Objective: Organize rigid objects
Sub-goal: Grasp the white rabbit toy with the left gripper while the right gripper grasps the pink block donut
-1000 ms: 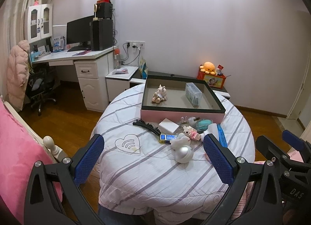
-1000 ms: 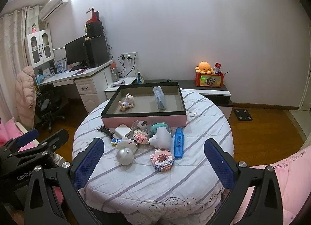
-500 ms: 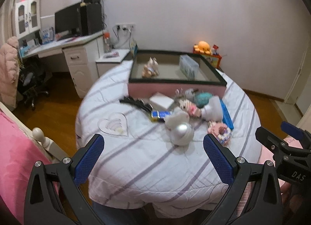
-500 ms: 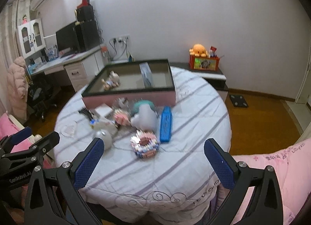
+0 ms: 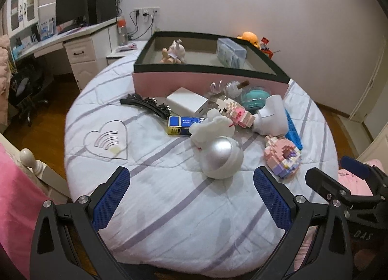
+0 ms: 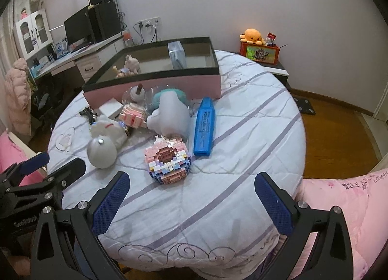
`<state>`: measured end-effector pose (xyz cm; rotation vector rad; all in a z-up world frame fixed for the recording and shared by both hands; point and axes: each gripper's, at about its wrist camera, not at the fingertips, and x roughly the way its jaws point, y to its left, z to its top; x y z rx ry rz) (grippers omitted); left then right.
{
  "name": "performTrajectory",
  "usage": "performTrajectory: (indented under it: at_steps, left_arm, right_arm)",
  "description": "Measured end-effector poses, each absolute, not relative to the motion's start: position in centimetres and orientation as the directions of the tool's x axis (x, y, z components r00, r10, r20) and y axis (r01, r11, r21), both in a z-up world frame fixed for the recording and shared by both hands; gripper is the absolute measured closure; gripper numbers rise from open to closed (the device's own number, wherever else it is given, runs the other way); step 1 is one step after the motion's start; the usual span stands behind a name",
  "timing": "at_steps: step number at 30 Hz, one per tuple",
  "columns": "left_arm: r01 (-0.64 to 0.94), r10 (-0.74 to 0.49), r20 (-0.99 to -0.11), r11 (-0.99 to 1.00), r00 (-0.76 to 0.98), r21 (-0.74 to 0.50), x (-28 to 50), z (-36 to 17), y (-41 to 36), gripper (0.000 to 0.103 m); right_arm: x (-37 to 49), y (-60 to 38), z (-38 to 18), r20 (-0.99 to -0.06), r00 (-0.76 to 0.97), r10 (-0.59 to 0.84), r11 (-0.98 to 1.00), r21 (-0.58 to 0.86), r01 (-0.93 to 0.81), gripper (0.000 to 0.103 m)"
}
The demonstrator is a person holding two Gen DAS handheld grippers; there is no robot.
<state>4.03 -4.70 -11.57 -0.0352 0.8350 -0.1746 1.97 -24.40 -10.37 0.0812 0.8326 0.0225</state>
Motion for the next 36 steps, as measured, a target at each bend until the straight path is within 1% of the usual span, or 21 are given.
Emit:
performTrajectory:
  at_steps: [7,17,20,22,23,25,26,28,29,30,32,33,35,36]
  left_arm:
    - [0.139,-0.164,-0.756,0.986,0.634,-0.097,6.4,-13.5,-5.5,0.000]
    - [0.144,-0.160,-0.763,0.986,0.626,-0.088,8.3,-14.9,-5.8,0.001]
    - [0.148,-0.160,-0.760,0.985,0.630,-0.085,8.7,-15.0,-5.7,0.005]
    - [0.152,-0.166,-0.758,0.984,0.631,-0.089,8.9,-14.9,-5.6,0.012]
    - [0.154,-0.169,-0.756,0.984,0.632,-0.091,9.0,-14.9,-5.5,0.013]
    - [0.155,-0.168,-0.754,0.984,0.635,-0.088,9.2,-14.9,-5.4,0.021]
    - [0.157,-0.167,-0.753,0.984,0.637,-0.086,9.2,-14.9,-5.3,0.022]
    - [0.159,-0.172,-0.747,0.983,0.643,-0.089,9.0,-14.9,-5.2,0.029]
    - [0.160,-0.175,-0.744,0.983,0.645,-0.092,9.0,-14.9,-5.1,0.031]
    - [0.159,-0.177,-0.742,0.983,0.647,-0.095,9.0,-14.9,-5.0,0.035]
    - [0.159,-0.175,-0.740,0.983,0.650,-0.093,9.0,-15.0,-4.8,0.041]
    - [0.158,-0.173,-0.738,0.983,0.652,-0.091,9.0,-14.9,-4.7,0.048]
    - [0.158,-0.185,-0.736,0.982,0.651,-0.108,9.1,-14.9,-4.4,0.048]
    - [0.157,-0.193,-0.734,0.981,0.652,-0.118,9.0,-14.8,-4.2,0.048]
  right_arm:
    - [3.3,-24.4,-12.1,-0.756,0.650,0.073,0.996,0.090,-0.007,0.000]
    - [4.8,-23.8,-13.9,-0.763,0.639,0.094,0.995,0.093,-0.035,0.001]
    - [5.3,-23.5,-14.2,-0.763,0.638,0.101,0.994,0.097,-0.041,0.003]
    - [5.6,-23.3,-14.2,-0.760,0.641,0.104,0.994,0.098,-0.044,0.004]
    - [5.7,-23.2,-14.2,-0.759,0.643,0.105,0.994,0.100,-0.045,0.005]
    - [6.0,-22.9,-14.3,-0.758,0.642,0.114,0.993,0.106,-0.051,0.007]
    - [6.1,-22.8,-14.3,-0.759,0.641,0.115,0.993,0.105,-0.054,0.008]
    - [6.4,-22.4,-14.3,-0.759,0.642,0.108,0.994,0.093,-0.058,0.013]
    - [6.5,-22.3,-14.4,-0.759,0.642,0.108,0.994,0.092,-0.059,0.017]
    - [6.7,-22.1,-14.3,-0.759,0.642,0.106,0.994,0.088,-0.060,0.023]
    - [6.9,-21.9,-14.3,-0.759,0.644,0.098,0.995,0.078,-0.059,0.031]
    - [7.0,-21.6,-14.4,-0.759,0.644,0.093,0.996,0.070,-0.061,0.032]
    - [7.0,-21.3,-14.4,-0.758,0.647,0.082,0.997,0.054,-0.062,0.036]
    - [6.9,-21.3,-14.4,-0.757,0.648,0.086,0.996,0.056,-0.066,0.043]
